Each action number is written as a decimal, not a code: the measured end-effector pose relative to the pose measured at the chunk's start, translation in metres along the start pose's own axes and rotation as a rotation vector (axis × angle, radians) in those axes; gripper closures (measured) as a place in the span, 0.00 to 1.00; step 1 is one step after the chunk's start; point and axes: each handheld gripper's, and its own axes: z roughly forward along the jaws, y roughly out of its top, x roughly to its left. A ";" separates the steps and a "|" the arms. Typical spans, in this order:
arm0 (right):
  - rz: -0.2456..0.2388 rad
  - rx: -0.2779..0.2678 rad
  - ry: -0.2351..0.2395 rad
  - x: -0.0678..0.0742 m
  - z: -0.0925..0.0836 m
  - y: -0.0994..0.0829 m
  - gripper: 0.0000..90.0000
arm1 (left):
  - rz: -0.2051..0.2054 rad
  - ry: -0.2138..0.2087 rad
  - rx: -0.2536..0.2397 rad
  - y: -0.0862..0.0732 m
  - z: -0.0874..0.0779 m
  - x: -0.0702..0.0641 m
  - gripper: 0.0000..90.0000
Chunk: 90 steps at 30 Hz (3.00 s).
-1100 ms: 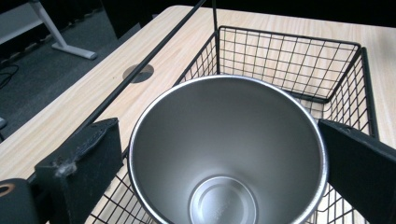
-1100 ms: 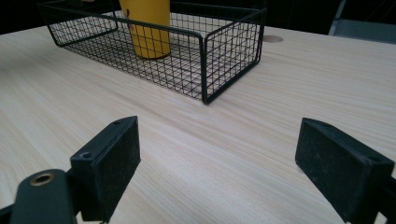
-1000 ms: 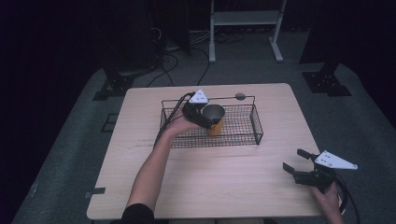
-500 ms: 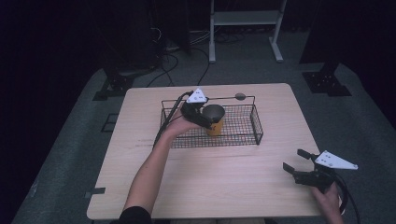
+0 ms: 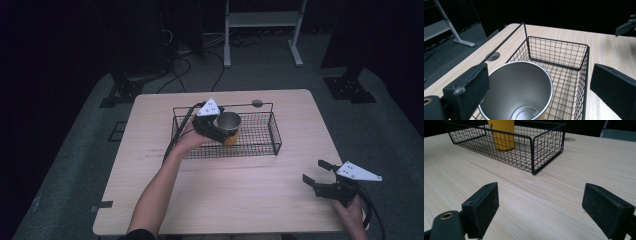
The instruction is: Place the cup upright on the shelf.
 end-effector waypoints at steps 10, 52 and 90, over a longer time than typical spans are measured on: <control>-0.001 0.002 0.000 0.000 0.000 0.000 0.14 | 0.011 -0.019 -0.026 -0.001 -0.009 -0.013 0.02; 0.012 0.000 -0.005 0.000 0.000 0.000 0.14 | -0.026 -0.035 -0.105 -0.031 -0.041 -0.053 0.02; 0.010 0.008 -0.015 0.001 0.000 0.000 0.14 | -0.048 -0.024 -0.145 -0.064 -0.067 -0.087 0.02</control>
